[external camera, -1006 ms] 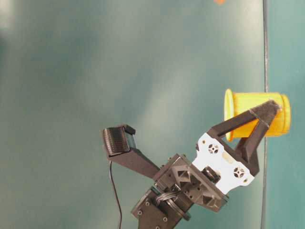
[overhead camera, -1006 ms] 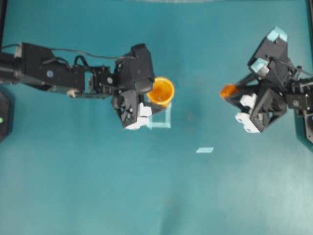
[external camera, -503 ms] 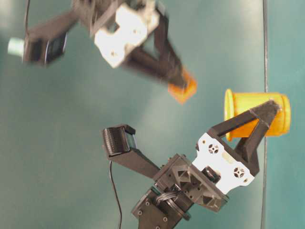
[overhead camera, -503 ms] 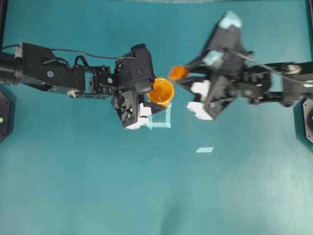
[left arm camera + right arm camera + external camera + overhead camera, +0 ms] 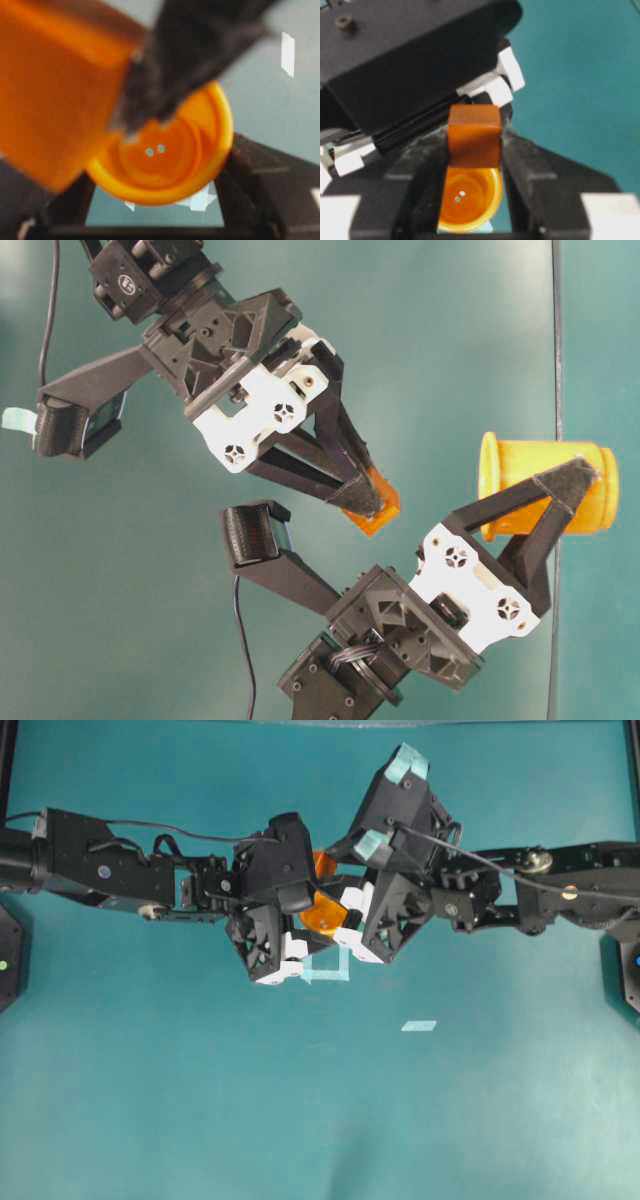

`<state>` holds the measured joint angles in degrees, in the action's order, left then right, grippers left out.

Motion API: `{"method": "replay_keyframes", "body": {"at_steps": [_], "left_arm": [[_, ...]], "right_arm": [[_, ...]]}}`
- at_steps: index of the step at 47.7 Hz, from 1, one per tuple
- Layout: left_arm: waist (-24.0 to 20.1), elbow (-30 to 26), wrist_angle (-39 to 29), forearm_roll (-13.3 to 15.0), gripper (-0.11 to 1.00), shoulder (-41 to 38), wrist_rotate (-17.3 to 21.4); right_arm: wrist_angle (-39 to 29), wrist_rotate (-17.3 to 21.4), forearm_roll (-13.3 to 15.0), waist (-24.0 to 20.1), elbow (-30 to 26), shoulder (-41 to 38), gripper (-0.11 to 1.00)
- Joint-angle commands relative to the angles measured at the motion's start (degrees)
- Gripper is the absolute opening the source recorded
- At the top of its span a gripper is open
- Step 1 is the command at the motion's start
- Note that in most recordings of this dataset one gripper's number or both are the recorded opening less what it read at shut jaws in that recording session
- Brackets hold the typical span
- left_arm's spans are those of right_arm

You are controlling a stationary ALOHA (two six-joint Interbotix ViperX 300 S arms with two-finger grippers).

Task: Hold the block with right arm and the cup with left arm, then put the block into the cup.
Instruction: 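Lift the cube with the right gripper and move it above the cup, then open the right gripper to drop the cube into the cup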

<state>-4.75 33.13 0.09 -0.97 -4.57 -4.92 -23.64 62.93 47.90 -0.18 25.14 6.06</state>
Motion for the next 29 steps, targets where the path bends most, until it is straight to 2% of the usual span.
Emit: {"method": "replay_keyframes", "body": {"at_steps": [1, 29], "left_arm": [[0.18, -1.41, 0.26, -0.18, 0.68, 0.7, 0.09], [-1.05, -1.32, -1.49, -0.09, 0.68, 1.58, 0.09]], "right_arm": [[0.35, 0.0, 0.18, 0.09, -1.41, 0.97, 0.39], [0.35, 0.26, -0.62, -0.18, -1.41, 1.05, 0.39]]}}
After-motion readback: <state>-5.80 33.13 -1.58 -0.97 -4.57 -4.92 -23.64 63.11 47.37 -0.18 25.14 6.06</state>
